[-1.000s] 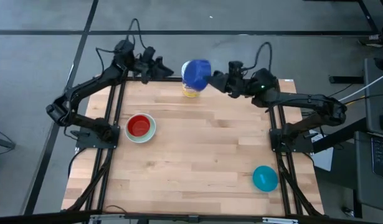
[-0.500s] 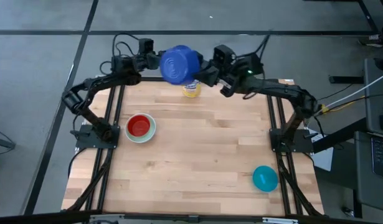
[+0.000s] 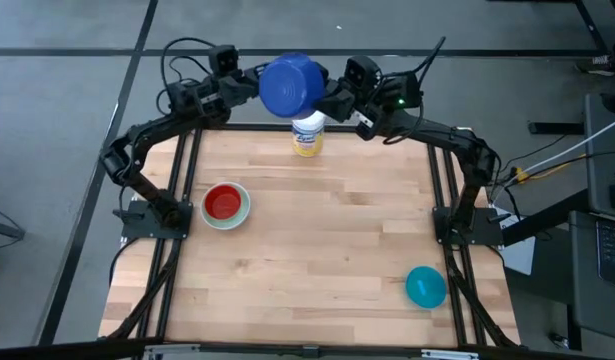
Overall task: Nest bowls inside each other
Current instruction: Stack the blue bowl on top of the red bowl on the table
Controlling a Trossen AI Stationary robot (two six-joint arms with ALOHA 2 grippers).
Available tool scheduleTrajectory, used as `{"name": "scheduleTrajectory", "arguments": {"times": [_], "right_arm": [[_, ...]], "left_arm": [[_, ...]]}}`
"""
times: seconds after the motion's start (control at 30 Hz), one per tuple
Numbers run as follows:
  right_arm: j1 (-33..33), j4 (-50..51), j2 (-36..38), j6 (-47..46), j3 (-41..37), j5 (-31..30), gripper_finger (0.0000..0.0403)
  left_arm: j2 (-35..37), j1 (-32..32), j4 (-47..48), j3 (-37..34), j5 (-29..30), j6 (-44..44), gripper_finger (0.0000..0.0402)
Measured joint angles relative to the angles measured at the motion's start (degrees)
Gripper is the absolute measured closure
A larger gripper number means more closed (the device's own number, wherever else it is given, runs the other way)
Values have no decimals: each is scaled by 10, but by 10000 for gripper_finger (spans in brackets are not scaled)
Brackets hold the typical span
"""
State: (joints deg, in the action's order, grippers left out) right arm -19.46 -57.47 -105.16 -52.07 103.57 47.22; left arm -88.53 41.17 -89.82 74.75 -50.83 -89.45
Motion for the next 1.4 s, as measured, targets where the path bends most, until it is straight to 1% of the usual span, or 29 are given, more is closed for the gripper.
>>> {"name": "scheduleTrajectory", "arguments": {"times": [0.1,0.23,0.5,0.63,0.93,1.2,1.27,1.33,1.4], "right_arm": [[1,1,0,0,0,4,401],[0,-3,0,0,0,4,401],[0,-20,0,0,1,0,401],[0,-15,1,1,19,10,401],[-3,-11,-6,2,19,23,401],[-4,-11,-5,11,19,32,401],[-4,-11,-5,11,19,35,400],[-4,-12,-5,9,18,41,400],[-4,-15,-4,7,19,41,399]], "left_arm": [[-5,0,1,14,-1,-10,313],[-10,0,1,16,-2,-13,313],[-38,-21,1,16,-1,-15,313],[-51,-32,2,17,10,-15,313],[-51,-49,1,78,1,-17,313],[-52,-49,2,83,-4,-26,314],[-52,-49,1,84,-22,-12,327],[-51,-50,0,84,-37,3,357],[-49,-52,1,85,-38,15,384]]}}
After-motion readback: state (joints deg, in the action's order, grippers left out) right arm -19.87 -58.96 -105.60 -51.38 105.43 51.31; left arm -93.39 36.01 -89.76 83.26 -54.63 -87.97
